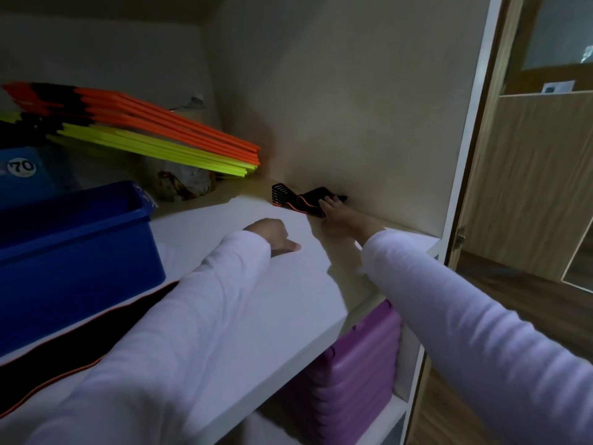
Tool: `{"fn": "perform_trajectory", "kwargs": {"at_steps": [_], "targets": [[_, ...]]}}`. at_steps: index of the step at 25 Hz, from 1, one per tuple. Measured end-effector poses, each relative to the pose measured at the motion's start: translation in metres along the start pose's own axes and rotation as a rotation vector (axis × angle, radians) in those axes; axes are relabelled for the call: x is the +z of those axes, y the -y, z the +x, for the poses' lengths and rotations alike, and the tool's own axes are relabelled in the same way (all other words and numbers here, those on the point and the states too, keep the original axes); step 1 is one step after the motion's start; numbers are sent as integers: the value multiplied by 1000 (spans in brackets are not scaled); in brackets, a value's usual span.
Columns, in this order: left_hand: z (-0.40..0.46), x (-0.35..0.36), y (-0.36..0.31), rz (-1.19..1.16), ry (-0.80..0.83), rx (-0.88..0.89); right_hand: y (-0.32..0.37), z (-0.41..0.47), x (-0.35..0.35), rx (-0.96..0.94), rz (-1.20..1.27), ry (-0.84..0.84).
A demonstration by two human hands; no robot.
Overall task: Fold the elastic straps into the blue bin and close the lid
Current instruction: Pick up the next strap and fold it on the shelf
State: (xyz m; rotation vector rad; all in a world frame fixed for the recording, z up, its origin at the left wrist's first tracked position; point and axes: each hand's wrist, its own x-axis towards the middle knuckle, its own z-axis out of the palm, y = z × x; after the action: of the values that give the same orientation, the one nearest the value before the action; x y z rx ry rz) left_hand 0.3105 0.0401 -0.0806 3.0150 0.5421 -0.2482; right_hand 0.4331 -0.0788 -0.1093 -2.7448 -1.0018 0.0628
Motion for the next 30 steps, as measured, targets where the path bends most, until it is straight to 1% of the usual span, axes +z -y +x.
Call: {"fn": "perform_trajectory", "kwargs": {"at_steps": [2, 4, 7, 12, 14, 16, 18, 21, 24, 25, 26, 28, 29, 30], "targets": [[0, -1, -1, -10, -5, -3, 1, 4, 1, 13, -14, 37], [1, -1, 0, -22, -10, -9, 2, 7, 2, 15, -12, 34], [2, 0, 0, -32, -13, -15, 4, 6, 2, 21, -9, -24], [-3, 1, 0, -29, -19, -2, 5, 0, -7, -21, -154, -154], [-4, 1, -1, -26, -21, 3, -1, -4, -8, -64, -110, -166], [-6, 1, -1, -17, -15, 7, -6, -11, -12, -106, 30, -139], [-7, 1, -1, -18, -10, 5, -9, -22, -18, -105, 156, -113], [-10, 0, -2, -13, 1, 12, -13, -29, -24, 22, 223, -49], [-12, 1, -3, 3, 9, 14, -19, -18, -20, 167, 261, -87], [-12, 1, -3, 6, 10, 15, -20, -15, -22, 217, 264, -69], [-12, 2, -3, 4, 7, 17, -18, -15, -26, 255, 275, -9], [-11, 2, -1, -14, 2, 22, -18, -15, -31, 277, 323, 79], [-11, 3, -1, -29, -2, 26, -17, -15, -33, 279, 363, 88], [-11, 3, 0, -44, -7, 27, -17, -16, -34, 276, 414, 58]]}}
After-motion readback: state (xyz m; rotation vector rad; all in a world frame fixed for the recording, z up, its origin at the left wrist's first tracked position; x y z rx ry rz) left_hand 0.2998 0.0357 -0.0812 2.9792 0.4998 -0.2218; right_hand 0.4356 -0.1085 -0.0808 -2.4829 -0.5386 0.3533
